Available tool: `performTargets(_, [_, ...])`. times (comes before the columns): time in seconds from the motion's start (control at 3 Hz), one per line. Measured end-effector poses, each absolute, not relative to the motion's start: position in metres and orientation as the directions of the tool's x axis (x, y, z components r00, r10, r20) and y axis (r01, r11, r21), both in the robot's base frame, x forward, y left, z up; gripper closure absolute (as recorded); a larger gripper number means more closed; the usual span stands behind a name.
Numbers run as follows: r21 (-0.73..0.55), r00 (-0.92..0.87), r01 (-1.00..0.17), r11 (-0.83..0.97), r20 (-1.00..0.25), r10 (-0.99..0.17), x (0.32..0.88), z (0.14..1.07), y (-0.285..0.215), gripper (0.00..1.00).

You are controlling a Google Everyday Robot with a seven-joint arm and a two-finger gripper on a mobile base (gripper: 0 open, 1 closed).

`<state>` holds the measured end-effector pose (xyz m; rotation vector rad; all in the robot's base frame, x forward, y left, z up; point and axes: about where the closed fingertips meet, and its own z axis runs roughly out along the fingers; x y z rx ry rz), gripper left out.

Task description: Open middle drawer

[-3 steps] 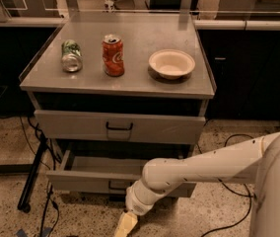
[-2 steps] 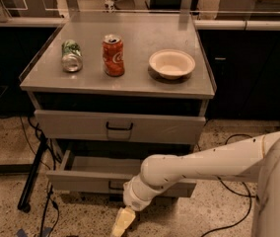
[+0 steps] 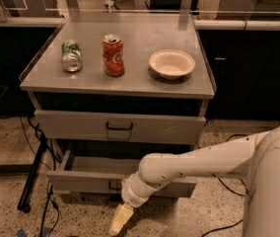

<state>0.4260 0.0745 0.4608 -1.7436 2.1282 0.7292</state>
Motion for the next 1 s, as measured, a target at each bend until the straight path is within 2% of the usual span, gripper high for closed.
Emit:
performTargets(0.67, [0.211,-0.246,-0.965,0.156,-0.527,-0.814,0.444,0.439,0.082,0.0])
performTargets(1.0, [0.251,-0.29,-0.951,0.182,-0.514,-0.807,0.434,0.422,0.079,0.0])
